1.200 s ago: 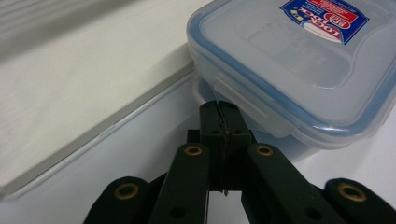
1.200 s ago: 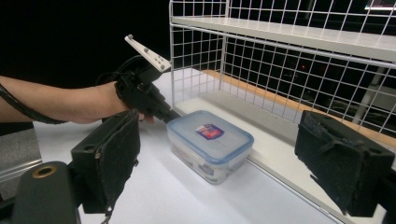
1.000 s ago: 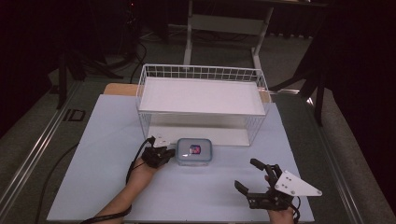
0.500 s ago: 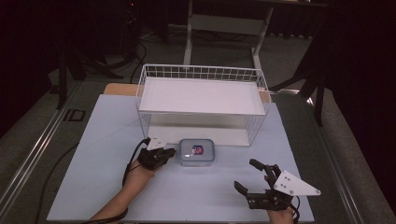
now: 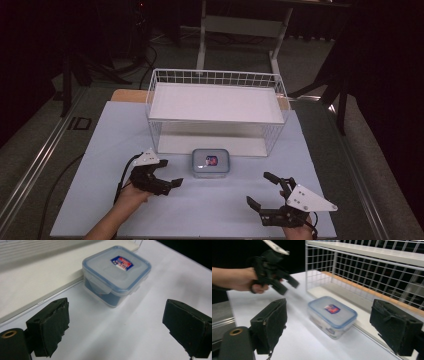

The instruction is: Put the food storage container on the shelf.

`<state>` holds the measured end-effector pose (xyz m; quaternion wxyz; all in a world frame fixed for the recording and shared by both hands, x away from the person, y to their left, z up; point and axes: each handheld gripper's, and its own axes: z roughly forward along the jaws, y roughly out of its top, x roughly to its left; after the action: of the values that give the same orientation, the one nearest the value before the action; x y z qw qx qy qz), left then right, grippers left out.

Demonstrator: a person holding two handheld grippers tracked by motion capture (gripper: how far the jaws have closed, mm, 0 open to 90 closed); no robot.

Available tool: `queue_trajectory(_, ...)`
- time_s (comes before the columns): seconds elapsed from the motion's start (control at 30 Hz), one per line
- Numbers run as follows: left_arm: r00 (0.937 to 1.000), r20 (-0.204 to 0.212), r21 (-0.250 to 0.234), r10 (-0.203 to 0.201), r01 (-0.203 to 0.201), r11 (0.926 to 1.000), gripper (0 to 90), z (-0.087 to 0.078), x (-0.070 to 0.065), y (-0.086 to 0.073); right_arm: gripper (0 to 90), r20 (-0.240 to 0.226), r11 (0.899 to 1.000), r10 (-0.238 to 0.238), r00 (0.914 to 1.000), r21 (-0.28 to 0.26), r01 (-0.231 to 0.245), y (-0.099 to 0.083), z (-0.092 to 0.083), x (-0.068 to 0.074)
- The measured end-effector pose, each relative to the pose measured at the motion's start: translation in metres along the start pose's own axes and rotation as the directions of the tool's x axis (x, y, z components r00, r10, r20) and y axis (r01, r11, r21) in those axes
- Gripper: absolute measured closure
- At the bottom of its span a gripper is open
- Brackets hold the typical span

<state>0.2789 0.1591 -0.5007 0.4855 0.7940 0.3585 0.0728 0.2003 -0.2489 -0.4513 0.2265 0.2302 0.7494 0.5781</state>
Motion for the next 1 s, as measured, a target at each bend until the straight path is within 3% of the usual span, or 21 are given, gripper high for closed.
queue_trajectory(0.07,0.9978,0.008,-0.024,0.065,-0.065,0.9976,2.5,-0.008,-0.013,0.003,14.1,0.023,1.0,0.018,0.9996,0.018,-0.019,0.002,0.003,0.001)
queue_trajectory(0.13,0.9948,0.027,-0.038,0.098,-0.097,0.9945,2.5,-0.011,-0.02,0.007,14.4,-0.004,0.999,0.021,0.9998,0.033,-0.021,0.004,0.004,0.001)
queue_trajectory(0.2,0.9931,0.031,-0.026,0.113,-0.113,0.9933,2.6,-0.012,-0.026,0.013,14.8,0.008,0.998,0.008,0.9999,0.068,-0.008,0.008,0.009,0.002)
queue_trajectory(0.27,0.9925,0.044,-0.033,0.114,-0.113,0.9931,2.6,-0.012,-0.029,0.018,17.6,-0.006,0.996,0.051,0.9987,0.073,-0.05,0.009,0.016,0.0)
queue_trajectory(0.33,0.9946,0.034,-0.037,0.098,-0.097,0.9946,2.6,-0.011,-0.029,0.023,17.7,-0.055,0.989,0.105,0.9929,0.114,-0.098,0.01,0.024,-0.005)
queue_trajectory(0.37,0.9961,0.044,-0.047,0.077,-0.075,0.9961,2.6,-0.01,-0.028,0.026,17.7,-0.064,0.987,0.109,0.992,0.123,-0.1,0.01,0.028,-0.007)
queue_trajectory(0.43,0.9974,0.031,-0.067,0.064,-0.062,0.9958,2.7,-0.008,-0.026,0.03,17.6,-0.031,0.986,0.066,0.9973,0.156,-0.061,0.01,0.035,-0.01)
queue_trajectory(0.5,0.9989,0.028,-0.066,0.038,-0.036,0.9972,4.0,-0.003,-0.024,0.035,16.5,-0.017,0.985,0.056,0.9983,0.163,-0.052,0.012,0.042,-0.015)
queue_trajectory(0.6,1.0,0.007,-0.027,0.004,-0.004,0.9996,4.0,0.006,-0.022,0.041,12.4,0.0,0.98,0.073,0.9973,0.187,-0.072,0.015,0.053,-0.022)
queue_trajectory(0.63,0.9999,0.012,-0.01,-0.008,0.008,0.9999,4.0,0.008,-0.021,0.043,12.4,0.017,0.978,0.073,0.9972,0.192,-0.075,0.016,0.056,-0.023)
queue_trajectory(0.73,0.9973,0.03,0.002,-0.067,0.067,0.9978,3.9,0.016,-0.017,0.049,11.8,0.013,0.97,0.119,0.9928,0.21,-0.119,0.016,0.068,-0.027)
queue_trajectory(0.83,0.9972,0.021,0.018,-0.072,0.071,0.9973,3.3,0.023,-0.016,0.054,11.7,-0.003,0.958,0.186,0.9826,0.222,-0.18,0.015,0.08,-0.035)
queue_trajectory(0.9,0.9955,0.043,0.019,-0.084,0.084,0.9963,2.6,0.028,-0.013,0.056,11.6,0.0,0.947,0.223,0.9748,0.236,-0.217,0.013,0.087,-0.04)
queue_trajectory(0.93,0.9957,0.025,0.027,-0.089,0.089,0.9957,2.2,0.031,-0.013,0.057,11.6,-0.009,0.937,0.253,0.9673,0.253,-0.243,0.012,0.091,-0.043)
queue_trajectory(1.0,0.9909,0.04,0.062,-0.128,0.126,0.9901,2.2,0.038,-0.009,0.058,11.6,-0.015,0.914,0.303,0.9529,0.287,-0.286,0.009,0.099,-0.048)
